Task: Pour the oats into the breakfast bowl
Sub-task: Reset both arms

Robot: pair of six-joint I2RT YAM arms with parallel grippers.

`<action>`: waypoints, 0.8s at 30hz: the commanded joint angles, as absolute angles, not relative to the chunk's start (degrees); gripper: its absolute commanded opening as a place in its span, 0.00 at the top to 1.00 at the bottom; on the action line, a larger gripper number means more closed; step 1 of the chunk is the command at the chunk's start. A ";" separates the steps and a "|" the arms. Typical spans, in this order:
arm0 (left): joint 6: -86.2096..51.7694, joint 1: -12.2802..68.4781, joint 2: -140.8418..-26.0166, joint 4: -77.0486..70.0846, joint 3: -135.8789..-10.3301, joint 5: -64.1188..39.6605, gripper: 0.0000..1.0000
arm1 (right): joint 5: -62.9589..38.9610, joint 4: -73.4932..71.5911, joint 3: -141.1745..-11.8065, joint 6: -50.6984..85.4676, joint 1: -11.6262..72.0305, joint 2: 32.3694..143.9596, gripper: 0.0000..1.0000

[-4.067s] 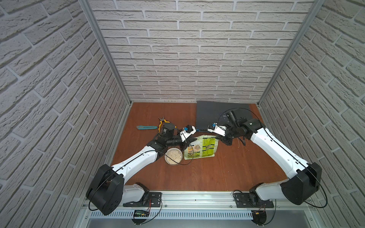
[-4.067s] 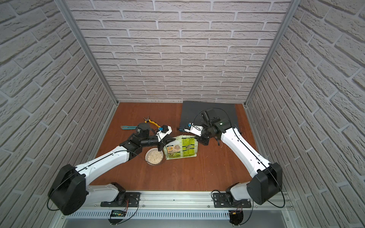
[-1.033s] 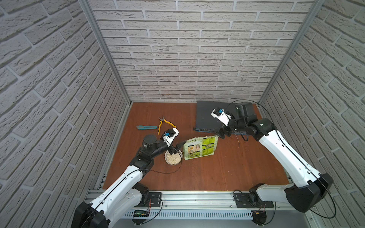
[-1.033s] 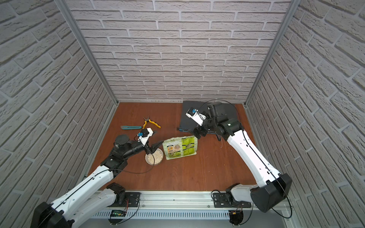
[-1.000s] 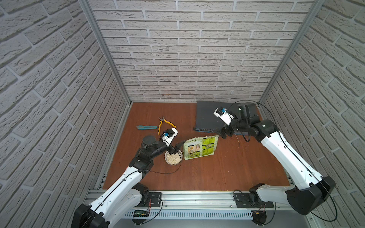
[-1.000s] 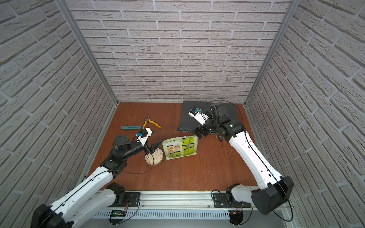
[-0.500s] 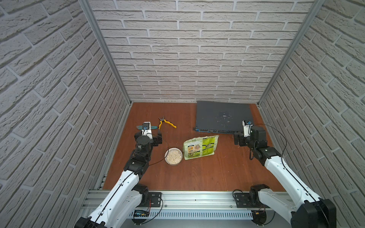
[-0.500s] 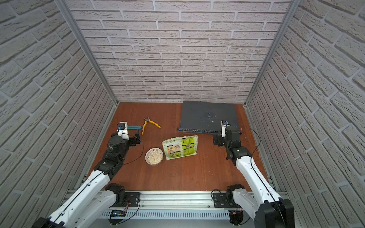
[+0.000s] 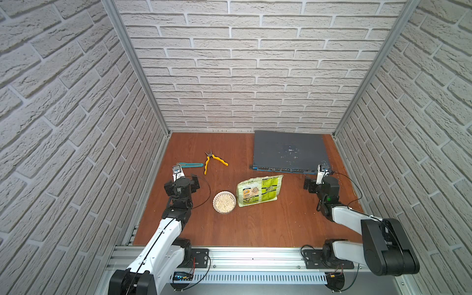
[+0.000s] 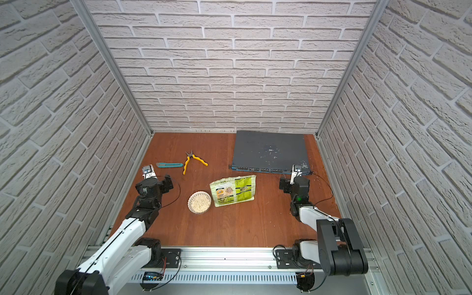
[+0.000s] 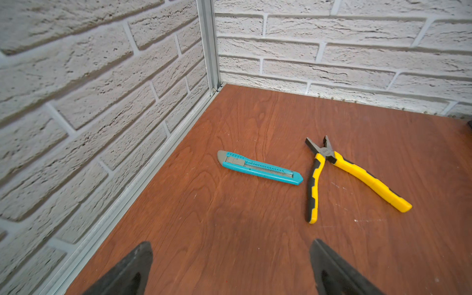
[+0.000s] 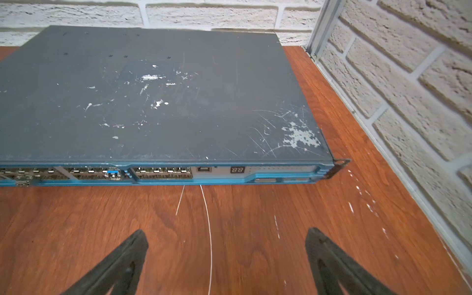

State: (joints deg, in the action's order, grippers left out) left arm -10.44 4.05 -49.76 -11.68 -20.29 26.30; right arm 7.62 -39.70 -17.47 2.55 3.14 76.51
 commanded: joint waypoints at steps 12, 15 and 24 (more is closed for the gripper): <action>-4.61 -2.12 -71.34 -43.17 -15.89 11.98 0.02 | -0.08 -46.87 -24.27 2.85 0.92 88.25 0.01; -3.95 -3.10 -75.41 -47.77 -16.74 7.62 0.02 | -0.18 -47.01 -24.25 2.83 0.88 88.29 0.01; -4.30 -5.36 -88.42 -56.12 -19.07 2.36 0.02 | -0.20 -47.02 -24.19 2.77 0.87 88.33 0.01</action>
State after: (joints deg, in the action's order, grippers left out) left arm -4.54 -4.93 -88.25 -50.63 -17.04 4.73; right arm 0.36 -46.06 -23.88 2.17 1.10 88.23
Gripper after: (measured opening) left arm 0.981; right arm 0.994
